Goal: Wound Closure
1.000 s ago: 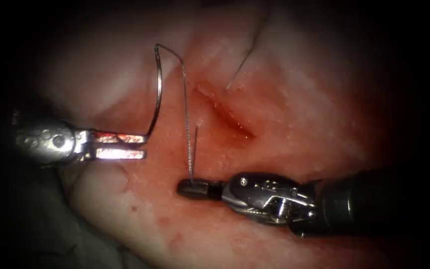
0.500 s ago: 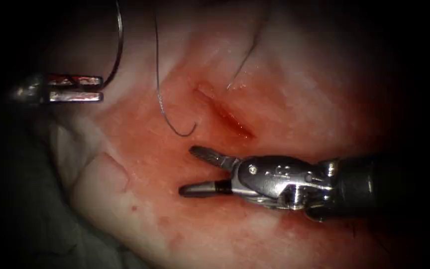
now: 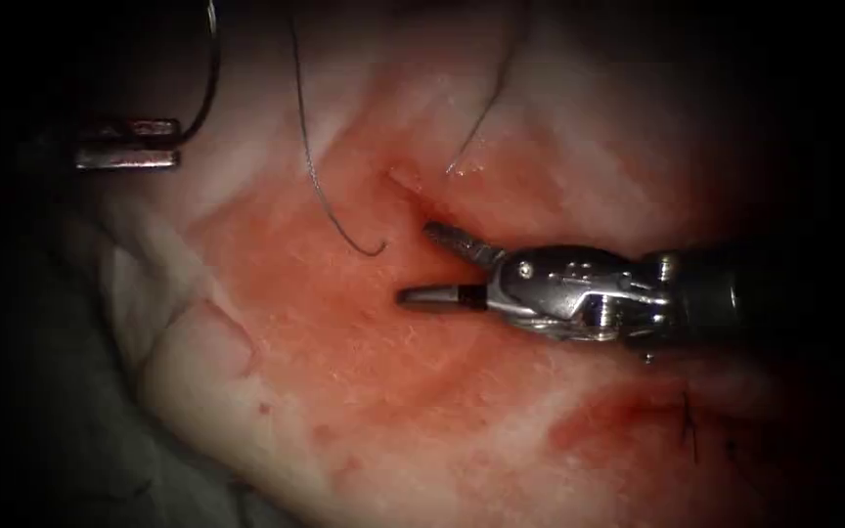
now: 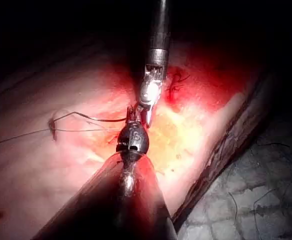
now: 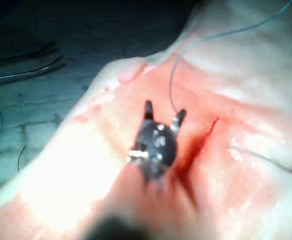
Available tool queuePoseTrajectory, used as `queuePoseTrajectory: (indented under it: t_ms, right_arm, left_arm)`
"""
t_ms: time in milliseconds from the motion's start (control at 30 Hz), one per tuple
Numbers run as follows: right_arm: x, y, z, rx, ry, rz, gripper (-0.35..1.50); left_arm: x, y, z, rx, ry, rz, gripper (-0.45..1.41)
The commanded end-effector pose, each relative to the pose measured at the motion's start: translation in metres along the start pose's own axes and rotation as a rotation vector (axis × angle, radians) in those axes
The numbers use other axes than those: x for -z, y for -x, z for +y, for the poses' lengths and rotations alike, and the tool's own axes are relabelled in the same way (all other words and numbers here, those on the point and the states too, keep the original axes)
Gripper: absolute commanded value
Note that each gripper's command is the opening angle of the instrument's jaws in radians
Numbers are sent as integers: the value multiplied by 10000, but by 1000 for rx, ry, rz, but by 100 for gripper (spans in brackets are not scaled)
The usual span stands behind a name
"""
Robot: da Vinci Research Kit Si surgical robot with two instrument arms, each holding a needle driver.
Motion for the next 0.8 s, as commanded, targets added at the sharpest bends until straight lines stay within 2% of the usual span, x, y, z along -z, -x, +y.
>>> queuePoseTrajectory:
  t_ms: [33,133,267,333,367,400,433,467,667,800]
  right_arm:
    - [-19,13,2,7,-5,1,113]
    - [-44,31,7,31,-18,-25,113]
    - [-60,48,10,48,-14,-56,110]
    - [-62,51,12,52,-12,-57,79]
    - [-62,51,12,52,-12,-57,79]
    - [-61,50,12,50,-13,-57,14]
    - [-61,50,12,50,-13,-57,14]
    - [-59,50,11,50,-15,-56,-35]
    - [-42,50,8,52,-44,-53,-35]
    - [-23,43,-6,49,-70,-49,-35]
  left_arm:
    - [-8,5,4,0,3,1,-45]
    - [-10,6,6,-1,7,6,-45]
    - [-10,6,6,-1,7,6,-45]
    - [-11,6,6,-1,9,7,-45]
    - [-11,6,6,-1,9,7,-45]
    - [-12,7,7,-2,10,8,-45]
    - [-12,7,7,-2,10,8,-45]
    - [-13,7,8,-2,11,10,-45]
    - [-18,9,12,-6,19,17,-45]
    - [-18,11,12,-9,24,21,-45]
